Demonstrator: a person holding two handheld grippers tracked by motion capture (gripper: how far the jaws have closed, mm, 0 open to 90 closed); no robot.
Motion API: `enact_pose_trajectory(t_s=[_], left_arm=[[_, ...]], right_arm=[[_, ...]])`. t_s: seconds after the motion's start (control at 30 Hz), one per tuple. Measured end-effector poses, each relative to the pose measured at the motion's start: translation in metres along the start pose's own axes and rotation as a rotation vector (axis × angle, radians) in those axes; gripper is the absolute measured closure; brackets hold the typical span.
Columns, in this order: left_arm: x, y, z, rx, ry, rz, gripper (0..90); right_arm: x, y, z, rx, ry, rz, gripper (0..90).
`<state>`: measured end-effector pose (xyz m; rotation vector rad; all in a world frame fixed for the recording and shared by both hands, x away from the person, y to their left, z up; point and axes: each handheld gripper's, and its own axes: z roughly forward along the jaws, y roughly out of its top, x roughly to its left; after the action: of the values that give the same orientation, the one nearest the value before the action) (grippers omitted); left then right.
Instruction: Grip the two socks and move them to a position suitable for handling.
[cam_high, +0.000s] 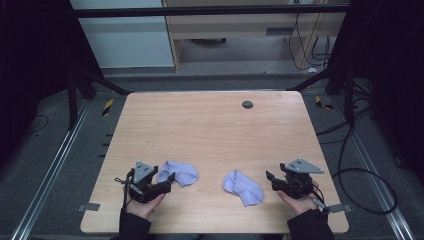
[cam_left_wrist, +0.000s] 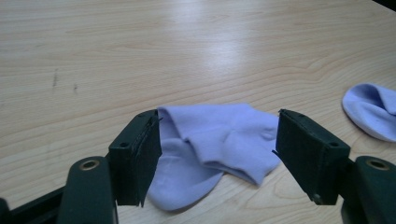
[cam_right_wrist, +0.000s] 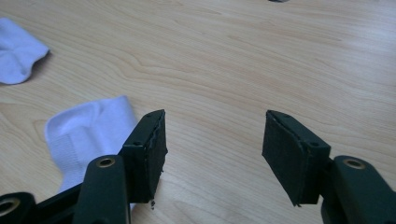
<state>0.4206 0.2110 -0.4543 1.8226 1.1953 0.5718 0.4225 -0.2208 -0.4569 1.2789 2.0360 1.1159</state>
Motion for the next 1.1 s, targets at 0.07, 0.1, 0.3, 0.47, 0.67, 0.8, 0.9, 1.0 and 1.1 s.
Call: enact_pose_trajectory(t_s=[0.07, 0.1, 0.3, 0.47, 0.67, 0.8, 0.9, 1.0, 1.1], left_arm=[[-0.005, 0.002, 0.003, 0.004, -0.012, 0.006, 31.0], [-0.008, 0.003, 0.005, 0.006, -0.017, 0.012, 31.6], [-0.025, 0.009, 0.016, 0.027, -0.032, 0.062, 33.7], [-0.036, 0.012, 0.023, 0.031, -0.047, 0.069, 35.9], [-0.049, 0.016, 0.031, 0.033, -0.054, 0.082, 38.9], [-0.059, 0.018, 0.039, 0.039, -0.054, 0.09, 40.7], [-0.066, 0.018, 0.045, 0.049, -0.056, 0.098, 41.8], [-0.075, 0.016, 0.052, 0.06, -0.06, 0.112, 43.1], [-0.081, 0.015, 0.057, 0.074, -0.066, 0.119, 44.2]], right_arm=[[0.004, 0.0, -0.001, 0.001, 0.008, -0.008, 39.8], [0.006, 0.0, -0.001, -0.001, 0.014, -0.015, 40.3], [0.017, 0.001, -0.001, 0.009, 0.044, -0.035, 41.1], [0.024, 0.001, -0.003, 0.014, 0.077, -0.041, 43.9], [0.031, -0.001, -0.004, 0.026, 0.103, -0.055, 47.1], [0.034, -0.004, -0.005, 0.039, 0.115, -0.061, 49.3], [0.036, -0.007, -0.006, 0.05, 0.129, -0.066, 51.3], [0.039, -0.01, -0.006, 0.059, 0.144, -0.073, 54.6], [0.041, -0.012, -0.007, 0.071, 0.157, -0.076, 57.1]])
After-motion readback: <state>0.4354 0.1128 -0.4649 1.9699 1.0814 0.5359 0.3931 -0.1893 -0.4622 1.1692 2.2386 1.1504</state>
